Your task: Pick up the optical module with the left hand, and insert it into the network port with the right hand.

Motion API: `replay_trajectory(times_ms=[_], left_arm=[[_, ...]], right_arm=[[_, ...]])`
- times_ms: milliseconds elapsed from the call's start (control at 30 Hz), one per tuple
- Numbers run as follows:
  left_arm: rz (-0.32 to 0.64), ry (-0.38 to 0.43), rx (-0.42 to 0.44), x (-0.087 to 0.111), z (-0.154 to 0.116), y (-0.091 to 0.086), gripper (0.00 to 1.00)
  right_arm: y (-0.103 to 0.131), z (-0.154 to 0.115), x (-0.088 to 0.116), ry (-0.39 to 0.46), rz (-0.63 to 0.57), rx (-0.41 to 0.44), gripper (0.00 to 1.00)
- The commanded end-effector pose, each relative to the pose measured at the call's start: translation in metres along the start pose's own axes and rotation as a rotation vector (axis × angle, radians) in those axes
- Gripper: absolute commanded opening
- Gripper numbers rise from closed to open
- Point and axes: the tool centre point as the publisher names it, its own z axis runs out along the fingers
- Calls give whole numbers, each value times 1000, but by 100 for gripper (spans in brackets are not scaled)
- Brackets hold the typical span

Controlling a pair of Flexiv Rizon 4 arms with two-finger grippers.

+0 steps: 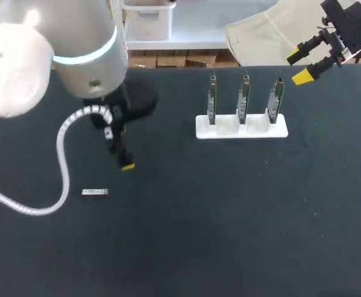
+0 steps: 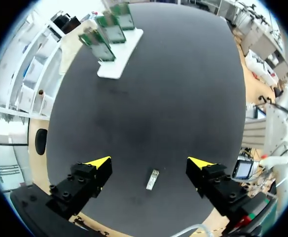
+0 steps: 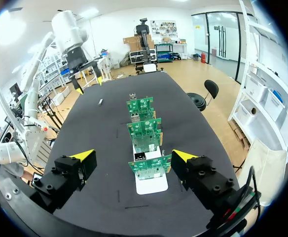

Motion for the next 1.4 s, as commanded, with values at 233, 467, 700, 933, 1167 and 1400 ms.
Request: replay_trajectory(times_ms=[233, 467, 700, 933, 1167, 1400], left_arm=[[16, 77, -11, 65, 16, -8, 100], [19, 108, 26, 94, 36, -7, 100], [49, 109, 32, 101, 48, -7, 100], [71, 76, 71, 104, 63, -6, 100], [80, 82, 108, 106, 78, -6, 100], [78, 68, 106, 104, 87, -1, 100]], right_arm=[[2, 0, 0, 0, 0, 7, 100], [2, 0, 0, 0, 0, 7, 100], [2, 0, 0, 0, 0, 7, 100], [2, 0, 0, 0, 0, 7, 100], [2, 0, 0, 0, 0, 7, 100], [2, 0, 0, 0, 0, 7, 100]])
